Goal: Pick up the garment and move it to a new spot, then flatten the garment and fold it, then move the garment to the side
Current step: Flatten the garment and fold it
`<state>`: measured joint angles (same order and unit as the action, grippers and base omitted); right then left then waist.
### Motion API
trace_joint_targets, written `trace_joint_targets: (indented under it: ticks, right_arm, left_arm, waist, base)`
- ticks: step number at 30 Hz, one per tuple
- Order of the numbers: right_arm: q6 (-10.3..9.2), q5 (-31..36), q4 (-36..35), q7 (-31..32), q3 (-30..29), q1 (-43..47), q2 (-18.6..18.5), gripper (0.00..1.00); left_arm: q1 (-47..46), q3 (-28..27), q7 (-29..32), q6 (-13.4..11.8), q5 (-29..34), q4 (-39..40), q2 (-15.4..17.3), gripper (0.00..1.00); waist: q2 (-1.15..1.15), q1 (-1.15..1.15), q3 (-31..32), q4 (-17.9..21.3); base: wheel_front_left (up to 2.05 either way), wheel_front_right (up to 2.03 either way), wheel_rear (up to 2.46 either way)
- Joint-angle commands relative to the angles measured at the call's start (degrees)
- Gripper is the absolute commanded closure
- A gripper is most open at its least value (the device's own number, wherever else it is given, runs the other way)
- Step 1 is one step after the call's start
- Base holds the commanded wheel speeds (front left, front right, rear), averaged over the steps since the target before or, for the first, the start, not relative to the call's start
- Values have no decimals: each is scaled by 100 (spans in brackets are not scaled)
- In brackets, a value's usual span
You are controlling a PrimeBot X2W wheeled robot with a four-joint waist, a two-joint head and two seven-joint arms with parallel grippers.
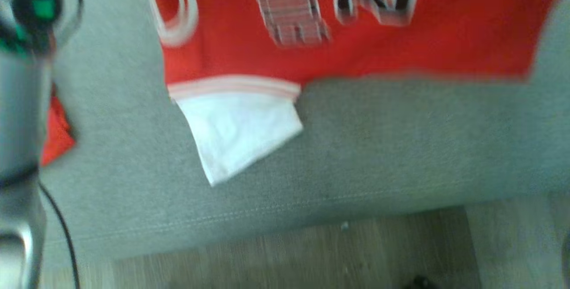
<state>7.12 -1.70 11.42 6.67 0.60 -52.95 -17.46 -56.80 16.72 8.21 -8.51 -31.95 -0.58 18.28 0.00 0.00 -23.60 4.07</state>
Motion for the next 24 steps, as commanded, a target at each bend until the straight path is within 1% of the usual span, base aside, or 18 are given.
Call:
trace_joint_targets:
  ticks: [1, 5, 8, 10, 11, 12, 15, 17, 18, 21, 24]
  right_arm:
    - [36, 95, 72, -31, 157, -426, 5, 100]
    - [36, 240, 1096, -172, 197, -1508, 68, 100]
    - [36, 354, 1848, -339, 133, -2231, 174, 100]
    - [36, 452, 2333, -455, 68, -2656, 271, 100]
    - [36, 552, 2552, -555, 37, -2842, 298, 37]
    - [36, 628, 2787, -631, -34, -3013, 336, 0]
    - [36, 928, 3345, -911, -295, -3439, 419, 0]
    - [36, 1095, 3609, -1162, -551, -3623, 510, 0]
    - [36, 1167, 3737, -1270, -629, -3665, 576, 0]
    - [36, 1352, 4090, -1551, -719, -3689, 687, 0]
    - [36, 1388, 4381, -1789, -762, -3625, 722, 0]
  left_arm:
    - [-569, -148, -79, 67, 119, -160, 173, 100]
    - [-1762, 66, -321, 283, 428, -1405, 46, 100]
    - [-2570, 238, -514, 429, 631, -2268, -99, 100]
    - [-3052, 315, -644, 483, 744, -2801, -186, 100]
    - [-3267, 334, -741, 478, 797, -3058, -233, 91]
    - [-3472, 335, -849, 430, 851, -3315, -281, 0]
    - [-4020, 311, -1349, 257, 1010, -3978, -396, 0]
    - [-4264, 165, -1832, 102, 985, -4316, -494, 0]
    - [-4336, 108, -1998, 78, 957, -4459, -540, 0]
    - [-4387, 43, -2234, 234, 893, -4742, -627, 0]
    - [-4280, -49, -2304, 376, 834, -4875, -663, 0]
  waist:
    - [0, 0, -1172, 102]
    - [0, 0, -1788, 152]
    - [0, 0, -2091, 163]
    - [0, 0, -2248, 191]
    - [0, 0, -2306, 201]
    - [0, 0, -2358, 210]
    - [0, 0, -2464, 208]
    - [0, 0, -2466, 198]
    - [0, 0, -2444, 191]
    - [0, 0, -2328, 153]
    - [0, 0, -2156, 88]
  base:
    - [0, 0, 0]
    - [0, 0, 0]
    - [0, 0, 0]
    - [0, 0, 0]
    - [0, 0, 0]
    - [0, 0, 0]
    - [0, 0, 0]
    - [0, 0, 0]
    - [0, 0, 0]
    - [0, 0, 0]
    - [0, 0, 0]
